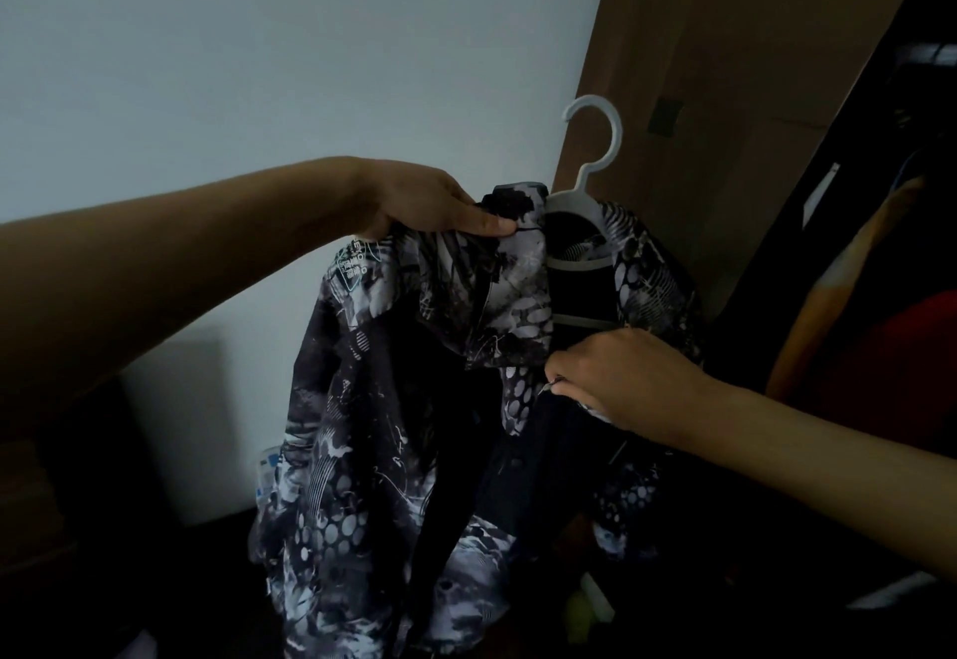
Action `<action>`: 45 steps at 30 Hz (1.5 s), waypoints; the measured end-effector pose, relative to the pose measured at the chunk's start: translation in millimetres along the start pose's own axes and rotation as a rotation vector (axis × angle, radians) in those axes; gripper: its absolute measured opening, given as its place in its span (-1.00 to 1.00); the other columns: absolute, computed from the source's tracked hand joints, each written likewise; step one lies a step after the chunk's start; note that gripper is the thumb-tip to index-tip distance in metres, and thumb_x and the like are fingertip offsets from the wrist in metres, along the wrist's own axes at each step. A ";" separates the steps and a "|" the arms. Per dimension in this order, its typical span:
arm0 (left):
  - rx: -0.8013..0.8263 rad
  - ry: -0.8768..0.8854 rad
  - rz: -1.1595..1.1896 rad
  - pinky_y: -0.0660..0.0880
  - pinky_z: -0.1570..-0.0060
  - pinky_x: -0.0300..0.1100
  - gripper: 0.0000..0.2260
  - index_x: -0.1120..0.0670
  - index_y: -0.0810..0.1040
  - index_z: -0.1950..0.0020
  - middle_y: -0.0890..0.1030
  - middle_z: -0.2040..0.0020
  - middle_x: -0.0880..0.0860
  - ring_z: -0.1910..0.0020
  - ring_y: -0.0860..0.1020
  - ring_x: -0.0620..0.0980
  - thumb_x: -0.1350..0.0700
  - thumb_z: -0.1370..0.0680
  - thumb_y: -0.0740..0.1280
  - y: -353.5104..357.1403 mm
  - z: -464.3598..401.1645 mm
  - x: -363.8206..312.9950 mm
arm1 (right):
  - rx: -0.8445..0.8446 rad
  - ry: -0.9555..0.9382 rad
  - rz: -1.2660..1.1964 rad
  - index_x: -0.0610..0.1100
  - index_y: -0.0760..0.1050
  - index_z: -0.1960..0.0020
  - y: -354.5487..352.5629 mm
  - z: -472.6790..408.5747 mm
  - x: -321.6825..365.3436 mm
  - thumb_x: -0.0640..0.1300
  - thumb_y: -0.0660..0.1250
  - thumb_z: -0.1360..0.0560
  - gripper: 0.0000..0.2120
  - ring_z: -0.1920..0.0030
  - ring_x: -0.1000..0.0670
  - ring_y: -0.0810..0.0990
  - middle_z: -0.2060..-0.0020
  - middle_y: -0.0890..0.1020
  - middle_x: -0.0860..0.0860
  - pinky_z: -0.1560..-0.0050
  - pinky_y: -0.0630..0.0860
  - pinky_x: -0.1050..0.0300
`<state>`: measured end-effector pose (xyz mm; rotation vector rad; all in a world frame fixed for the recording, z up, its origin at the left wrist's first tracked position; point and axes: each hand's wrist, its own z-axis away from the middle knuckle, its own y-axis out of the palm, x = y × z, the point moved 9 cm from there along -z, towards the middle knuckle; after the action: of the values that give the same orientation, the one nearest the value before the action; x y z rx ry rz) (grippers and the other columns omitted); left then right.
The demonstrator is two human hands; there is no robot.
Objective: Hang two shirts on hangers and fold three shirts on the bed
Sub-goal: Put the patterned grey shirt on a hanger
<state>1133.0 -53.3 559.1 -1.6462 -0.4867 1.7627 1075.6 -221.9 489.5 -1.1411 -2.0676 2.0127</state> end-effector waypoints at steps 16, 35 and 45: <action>0.006 0.048 -0.025 0.42 -0.45 0.02 -0.52 0.00 0.73 -0.15 0.72 -0.18 -0.03 -0.24 0.62 -0.05 -0.31 -0.40 0.45 2.3 8.5 1.8 | 0.050 0.212 -0.421 0.08 0.40 0.08 -12.8 4.3 -22.8 -0.03 0.46 -0.50 -0.78 0.31 0.10 0.59 0.35 0.60 0.08 0.34 0.48 0.20; -0.376 0.741 -0.366 0.46 0.10 -0.28 -0.77 -0.18 0.55 0.09 0.60 0.15 -0.14 0.15 0.59 -0.15 -0.20 -0.64 0.17 -22.2 51.0 -37.1 | -0.488 0.382 -1.180 -0.21 0.70 -0.05 -104.4 -6.7 -122.9 -0.20 0.46 -0.51 -0.85 -0.06 0.18 0.68 -0.02 0.73 0.02 -0.14 0.53 0.34; -0.273 0.461 0.050 0.55 -0.05 -0.19 -0.80 -0.06 0.69 -0.03 0.74 -0.01 -0.01 0.03 0.67 -0.02 0.04 -0.68 0.26 -39.0 43.9 -26.2 | -0.577 0.420 -1.270 -0.25 0.70 -0.07 -116.6 7.9 -135.9 -0.20 0.45 -0.51 -0.83 -0.05 0.08 0.71 0.04 0.76 -0.03 -0.16 0.57 0.26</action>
<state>1098.0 -36.3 610.4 -2.1941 -0.4845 1.3266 1116.6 -285.6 652.0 -0.0433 -2.1986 0.5673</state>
